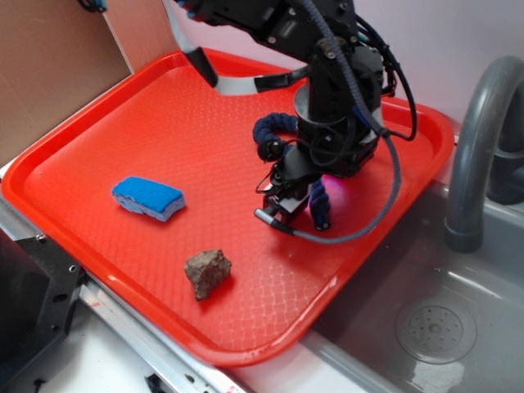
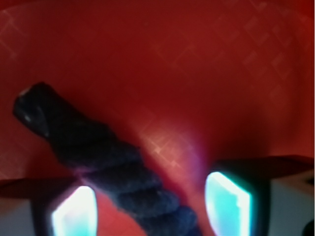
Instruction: Grab the blue rope.
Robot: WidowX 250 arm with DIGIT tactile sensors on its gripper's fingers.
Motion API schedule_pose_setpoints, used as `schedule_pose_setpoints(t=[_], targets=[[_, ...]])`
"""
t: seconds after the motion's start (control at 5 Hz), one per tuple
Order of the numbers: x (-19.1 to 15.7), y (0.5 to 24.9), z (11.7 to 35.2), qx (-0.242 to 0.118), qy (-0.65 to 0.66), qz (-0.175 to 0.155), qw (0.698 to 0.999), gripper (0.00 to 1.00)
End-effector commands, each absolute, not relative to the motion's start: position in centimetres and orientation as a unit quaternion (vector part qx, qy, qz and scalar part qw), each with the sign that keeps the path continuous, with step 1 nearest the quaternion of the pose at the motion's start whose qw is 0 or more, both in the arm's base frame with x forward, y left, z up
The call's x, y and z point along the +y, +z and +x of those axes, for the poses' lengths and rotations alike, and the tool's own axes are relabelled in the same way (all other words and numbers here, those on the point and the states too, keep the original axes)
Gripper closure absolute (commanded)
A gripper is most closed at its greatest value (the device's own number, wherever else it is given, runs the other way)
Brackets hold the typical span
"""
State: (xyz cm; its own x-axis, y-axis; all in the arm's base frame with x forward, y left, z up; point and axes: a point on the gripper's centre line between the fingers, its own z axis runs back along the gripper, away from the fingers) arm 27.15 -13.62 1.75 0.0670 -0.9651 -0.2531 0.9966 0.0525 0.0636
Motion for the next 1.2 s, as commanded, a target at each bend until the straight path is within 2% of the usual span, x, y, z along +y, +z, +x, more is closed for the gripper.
schedule_pose_setpoints(t=[0.0,0.2,0.4,0.6,0.8,1.0], targets=[[-12.9,1.8,27.2,0.058,-0.647,0.113,0.752,1.0],[-12.5,1.0,27.1,0.072,-0.611,0.13,0.777,1.0],[-11.0,2.2,27.0,0.055,-0.503,0.151,0.849,1.0],[-8.5,5.4,26.5,-0.012,-0.385,0.152,0.91,1.0],[-6.6,9.1,25.9,-0.039,-0.262,0.155,0.952,1.0],[-5.2,12.9,24.7,-0.034,-0.139,0.146,0.979,1.0]])
